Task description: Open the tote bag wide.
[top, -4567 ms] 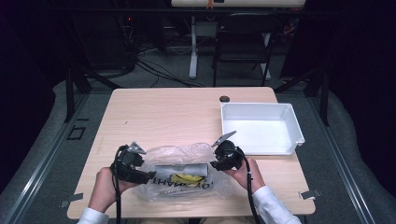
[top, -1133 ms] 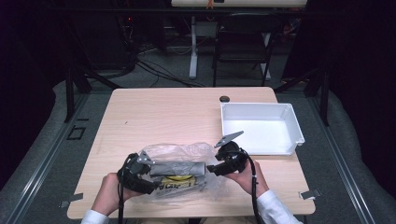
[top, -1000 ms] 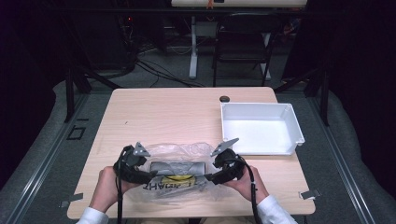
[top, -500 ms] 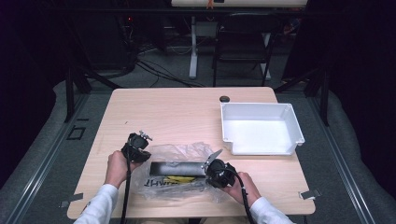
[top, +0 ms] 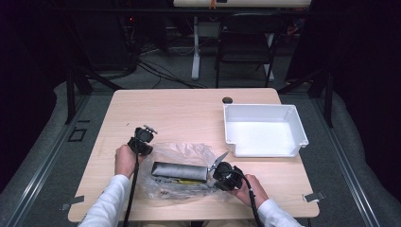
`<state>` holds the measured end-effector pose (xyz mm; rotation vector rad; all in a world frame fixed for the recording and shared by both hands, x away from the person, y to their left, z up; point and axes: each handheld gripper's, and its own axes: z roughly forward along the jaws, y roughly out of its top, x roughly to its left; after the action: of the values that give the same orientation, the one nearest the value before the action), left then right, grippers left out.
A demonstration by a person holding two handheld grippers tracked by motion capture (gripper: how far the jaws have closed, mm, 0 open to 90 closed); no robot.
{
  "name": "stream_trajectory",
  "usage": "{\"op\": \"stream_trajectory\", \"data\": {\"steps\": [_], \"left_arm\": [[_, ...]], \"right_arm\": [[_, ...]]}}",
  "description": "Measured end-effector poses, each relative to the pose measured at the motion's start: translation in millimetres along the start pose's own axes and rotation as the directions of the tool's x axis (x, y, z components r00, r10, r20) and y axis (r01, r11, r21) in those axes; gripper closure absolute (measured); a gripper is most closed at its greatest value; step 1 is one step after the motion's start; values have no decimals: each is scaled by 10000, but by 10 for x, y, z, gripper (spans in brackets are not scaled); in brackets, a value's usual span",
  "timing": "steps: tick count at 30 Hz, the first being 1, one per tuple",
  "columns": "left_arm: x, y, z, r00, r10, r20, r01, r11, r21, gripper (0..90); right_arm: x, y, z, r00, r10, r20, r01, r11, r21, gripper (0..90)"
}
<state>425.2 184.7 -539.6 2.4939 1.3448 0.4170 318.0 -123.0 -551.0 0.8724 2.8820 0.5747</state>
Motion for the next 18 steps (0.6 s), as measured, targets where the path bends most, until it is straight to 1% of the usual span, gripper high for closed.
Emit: {"op": "stream_trajectory", "data": {"steps": [1, 3, 4, 5, 6, 7, 8, 9, 11, 12, 13, 14, 15, 17, 18], "left_arm": [[17, 6, 0, 10000, -36, -52, 36, 10000, 26, 900], [56, 5, 36, 9996, -206, -192, 208, 9997, 95, 900], [56, 5, 36, 9996, -206, -192, 208, 9997, 95, 900], [68, 2, 47, 9993, -331, -168, 333, 9994, 90, 900], [81, -2, 63, 9991, -399, -117, 400, 9991, 123, 899], [86, -7, 75, 9990, -420, -180, 422, 9990, 147, 899], [90, -11, 84, 9988, -475, -130, 477, 9988, 150, 899], [88, -11, 86, 9989, -467, -63, 468, 9986, 241, 898], [80, -20, 78, 9990, -421, -137, 424, 9989, 208, 872], [84, -22, 62, 9991, -418, -33, 419, 9988, 252, 872], [88, -38, 29, 9985, -506, 223, 504, 9987, 96, 759], [88, -38, 29, 9985, -506, 223, 504, 9987, 96, 716], [85, -49, 0, 9980, -463, 426, 462, 9989, 43, 716], [75, -64, -42, 9966, -544, 614, 552, 9984, -115, 595], [65, -81, -103, 9956, -488, 795, 517, 9981, -346, 521]], "right_arm": [[-19, -11, -12, 9999, 118, 11, -118, 9999, 27, 900], [-27, -13, -19, 10000, 84, -24, -84, 9999, 124, 900], [-27, -13, -19, 10000, 84, -24, -84, 9999, 124, 900], [-24, -12, -17, 10000, 77, -33, -77, 9999, 129, 900], [-18, -9, -16, 9999, 36, -94, -34, 9997, 261, 900], [-18, -9, -16, 9999, 36, -94, -34, 9997, 261, 900], [-16, -11, -16, 9999, 32, -117, -28, 9996, 290, 900], [-17, -15, -16, 9999, 51, -157, -46, 9995, 312, 900], [-23, -24, -16, 9997, 94, -230, -87, 9995, 297, 900], [-28, -24, -18, 9997, 98, -241, -91, 9995, 308, 900], [-27, -19, -35, 9997, 36, -253, -30, 9997, 241, 897], [-27, -19, -35, 9997, 36, -253, -30, 9997, 241, 897], [-28, -17, -55, 9993, 19, -377, -16, 10000, 80, 868], [-30, -4, -116, 9986, 39, -528, -50, 9998, -217, 811], [-28, 5, -170, 9980, 88, -621, -118, 9987, -491, 778]]}}
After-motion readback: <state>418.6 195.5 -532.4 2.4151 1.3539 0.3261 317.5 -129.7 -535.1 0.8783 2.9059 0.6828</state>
